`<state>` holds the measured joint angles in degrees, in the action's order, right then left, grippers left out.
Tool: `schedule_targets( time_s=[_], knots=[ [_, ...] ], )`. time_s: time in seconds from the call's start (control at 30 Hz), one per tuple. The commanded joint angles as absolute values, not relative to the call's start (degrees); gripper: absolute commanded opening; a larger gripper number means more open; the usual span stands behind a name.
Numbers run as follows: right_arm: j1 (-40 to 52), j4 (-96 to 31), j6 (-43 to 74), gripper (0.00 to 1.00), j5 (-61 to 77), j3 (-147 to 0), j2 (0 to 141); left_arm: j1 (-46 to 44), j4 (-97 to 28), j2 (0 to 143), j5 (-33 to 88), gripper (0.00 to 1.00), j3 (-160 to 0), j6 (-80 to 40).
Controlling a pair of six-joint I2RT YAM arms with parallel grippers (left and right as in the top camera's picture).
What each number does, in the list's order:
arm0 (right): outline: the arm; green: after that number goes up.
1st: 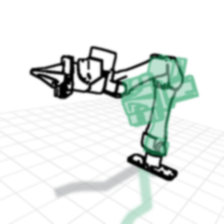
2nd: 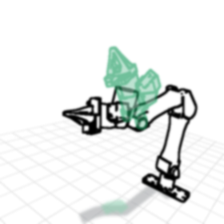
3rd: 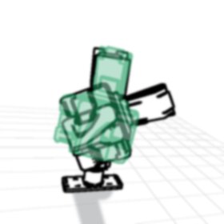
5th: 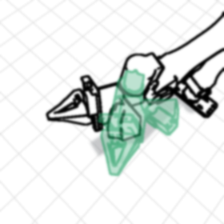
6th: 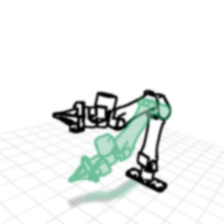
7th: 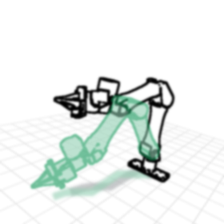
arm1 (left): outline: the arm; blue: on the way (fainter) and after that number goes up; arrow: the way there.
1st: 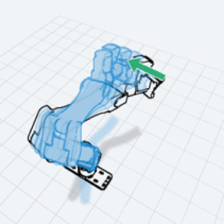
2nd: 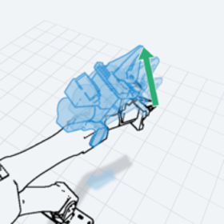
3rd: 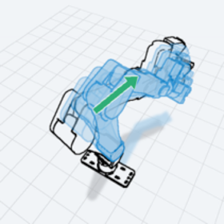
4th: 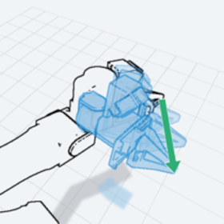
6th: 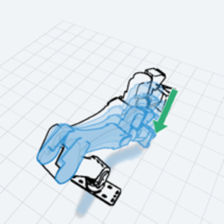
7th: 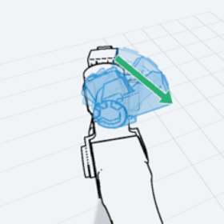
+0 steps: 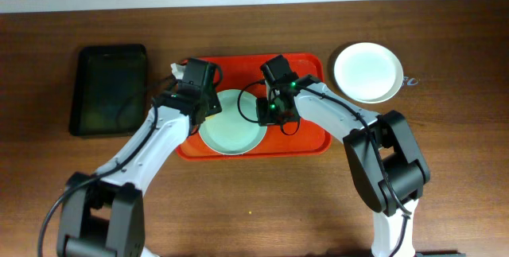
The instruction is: Clean dirty plates on tray and stack at the side
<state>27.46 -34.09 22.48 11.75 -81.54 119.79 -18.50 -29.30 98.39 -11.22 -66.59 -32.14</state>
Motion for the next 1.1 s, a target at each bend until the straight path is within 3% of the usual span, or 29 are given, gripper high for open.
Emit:
schedule_targets(
  time_s=[0.0,0.17,0.43,0.67,0.77,0.9,1.07],
  knots=[
    [27.6,-34.9,21.9,0.04,9.8,-80.1,120.4,-19.0,-29.9,98.5,5.1,0.00,-66.3,-31.2],
    [27.6,-35.1,21.3,0.04,9.8,-80.1,120.4,-20.5,-32.1,107.7,1.4,0.00,-65.5,-31.2],
    [26.9,-35.4,21.3,0.04,9.9,-80.1,120.4,-20.3,-41.8,108.6,-31.9,0.00,-67.2,-31.2],
    [26.9,-35.3,21.3,0.04,9.9,-80.1,120.4,-17.8,-40.8,101.2,-23.5,0.00,-77.3,-31.2],
    [26.9,-35.3,21.3,0.04,9.9,-80.1,120.4,-11.2,-39.4,101.3,-23.5,0.00,-77.7,-31.2],
    [26.9,-34.9,21.3,0.04,9.9,-80.1,120.4,4.2,-34.8,101.4,-17.6,0.00,-77.7,-31.2],
    [26.9,-34.7,21.5,0.04,9.9,-80.1,120.4,10.7,-28.7,107.0,-13.3,0.00,-77.7,-31.2]
  ],
)
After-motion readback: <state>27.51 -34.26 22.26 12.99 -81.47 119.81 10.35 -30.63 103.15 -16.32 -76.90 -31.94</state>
